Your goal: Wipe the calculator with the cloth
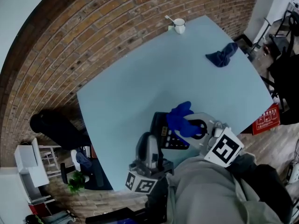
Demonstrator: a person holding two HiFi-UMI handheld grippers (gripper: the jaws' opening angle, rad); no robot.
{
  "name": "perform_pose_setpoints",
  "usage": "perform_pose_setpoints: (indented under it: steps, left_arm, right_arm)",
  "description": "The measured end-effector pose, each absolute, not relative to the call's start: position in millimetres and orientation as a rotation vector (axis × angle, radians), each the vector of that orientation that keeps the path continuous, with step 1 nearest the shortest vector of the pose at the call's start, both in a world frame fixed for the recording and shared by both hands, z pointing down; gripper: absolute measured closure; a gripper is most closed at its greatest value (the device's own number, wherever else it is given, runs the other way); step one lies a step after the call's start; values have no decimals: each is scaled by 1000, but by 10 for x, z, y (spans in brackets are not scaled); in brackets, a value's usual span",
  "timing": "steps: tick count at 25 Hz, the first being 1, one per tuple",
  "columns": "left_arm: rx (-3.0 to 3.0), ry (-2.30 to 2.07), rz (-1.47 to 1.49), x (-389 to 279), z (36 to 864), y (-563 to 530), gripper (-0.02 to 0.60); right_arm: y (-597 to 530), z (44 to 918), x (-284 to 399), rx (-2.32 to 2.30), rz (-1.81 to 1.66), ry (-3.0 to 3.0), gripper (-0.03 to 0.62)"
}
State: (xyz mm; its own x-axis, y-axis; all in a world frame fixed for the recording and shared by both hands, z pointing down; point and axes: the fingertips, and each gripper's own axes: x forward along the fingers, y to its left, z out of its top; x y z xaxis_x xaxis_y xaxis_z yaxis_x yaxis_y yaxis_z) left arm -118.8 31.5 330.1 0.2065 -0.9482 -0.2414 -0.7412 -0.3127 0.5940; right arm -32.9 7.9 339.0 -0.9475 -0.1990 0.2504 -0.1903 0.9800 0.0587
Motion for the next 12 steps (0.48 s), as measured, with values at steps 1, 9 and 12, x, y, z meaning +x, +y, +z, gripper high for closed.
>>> perform_pose_setpoints:
  steps: [1, 9, 12]
  left_arm:
    - [2119, -1595, -837, -1223, 3297, 296, 541]
    - [1997, -1617, -979, -1448, 3271, 337, 541]
    - [1910, -1625, -1042, -1589, 3323, 385, 540]
  right_arm:
    - [297, 3447, -390, 182, -37, -2840, 525]
    - [827, 3591, -408, 15, -43, -2833, 530]
    - [537, 3567, -179, 190, -166, -2810, 530]
